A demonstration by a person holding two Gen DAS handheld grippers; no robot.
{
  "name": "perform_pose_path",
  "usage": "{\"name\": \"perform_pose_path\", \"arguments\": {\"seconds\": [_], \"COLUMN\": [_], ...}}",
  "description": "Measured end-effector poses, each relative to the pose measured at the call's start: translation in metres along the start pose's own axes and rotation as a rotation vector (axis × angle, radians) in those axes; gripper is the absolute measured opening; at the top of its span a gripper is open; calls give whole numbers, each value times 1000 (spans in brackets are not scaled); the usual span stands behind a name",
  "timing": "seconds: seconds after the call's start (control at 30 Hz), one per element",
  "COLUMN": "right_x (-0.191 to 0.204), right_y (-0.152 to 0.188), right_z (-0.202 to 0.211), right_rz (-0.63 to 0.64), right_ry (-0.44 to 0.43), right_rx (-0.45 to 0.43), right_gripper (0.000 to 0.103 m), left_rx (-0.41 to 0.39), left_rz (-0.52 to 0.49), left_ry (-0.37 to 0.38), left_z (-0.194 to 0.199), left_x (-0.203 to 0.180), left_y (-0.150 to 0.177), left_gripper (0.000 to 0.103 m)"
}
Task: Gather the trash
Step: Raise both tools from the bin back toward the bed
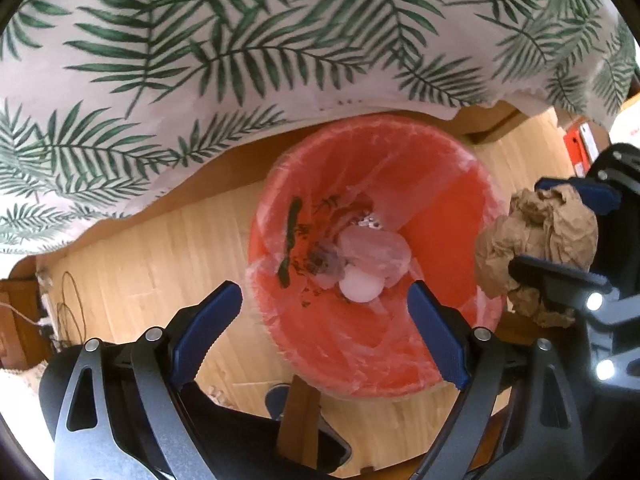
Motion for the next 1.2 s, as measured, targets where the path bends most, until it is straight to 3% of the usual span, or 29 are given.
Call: {"name": "perform_pose_path", "arguments": {"seconds": [0.23,0.63,0.73,1.2], "right_x": [1,5,5,5], "right_y": [-1,-2,-2,-3], "right_z": [-6,-13,-13,-6], "right_rz": [8,19,21,21], "right_ry": [-18,-28,-28,-10], "right_rx": [9,30,28,3], "right_gripper": [53,61,68,95], "left_rx": [0,3,0,1], "left_rz": [64,78,82,96], "left_ry": [-8,-11,-19,-28], "left_z": [1,1,1,3], "left_x": [15,17,18,21], "left_y": [-2,-2,-3,-2], "left_gripper": [88,88,94,95]}}
Point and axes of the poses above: each gripper's, at about its wrist camera, not at the fingertips, and z roughly against the way its jaws point, x to its left, y to its underside, the point moved 2 cm from there along -z, roughly the way its jaws point, and after that the axes turned 9 degrees about -y, right-handed, at the moved point
